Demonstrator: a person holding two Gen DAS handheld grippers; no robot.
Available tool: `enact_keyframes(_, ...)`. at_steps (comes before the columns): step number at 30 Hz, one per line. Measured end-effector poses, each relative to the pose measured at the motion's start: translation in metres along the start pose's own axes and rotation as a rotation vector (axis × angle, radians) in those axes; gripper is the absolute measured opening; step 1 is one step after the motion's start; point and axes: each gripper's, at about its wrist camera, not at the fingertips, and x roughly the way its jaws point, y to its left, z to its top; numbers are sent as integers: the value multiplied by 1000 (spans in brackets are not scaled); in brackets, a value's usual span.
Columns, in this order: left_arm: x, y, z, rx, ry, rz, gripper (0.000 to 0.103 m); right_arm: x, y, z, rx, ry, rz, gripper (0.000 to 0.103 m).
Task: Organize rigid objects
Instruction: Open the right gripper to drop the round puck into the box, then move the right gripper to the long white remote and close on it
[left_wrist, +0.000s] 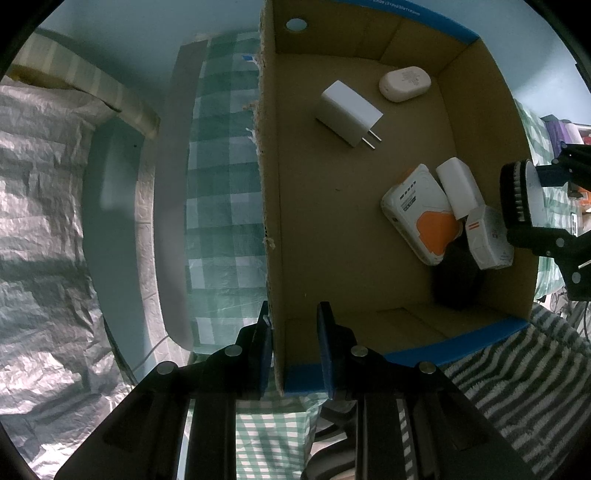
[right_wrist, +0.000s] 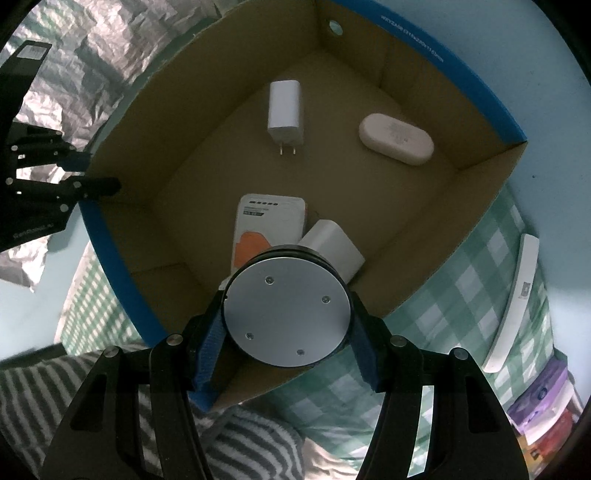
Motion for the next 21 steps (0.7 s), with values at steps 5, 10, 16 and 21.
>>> enact_keyframes(5,-1,1,1,-2,-1,0,23,0,0,0,1,0,-4,62)
enact_keyframes(10,-1,1,1,-2,-1,-1,23,-5,0,0,-3,-15,-20,66)
enact_keyframes(16,-1,1,1,-1,0,1,24,-19,-4,-2,8,-49,-35,68)
enact_keyframes(21,-2,1,1,1,1,1,24,-35,-12,-6,25,-84,-38,68)
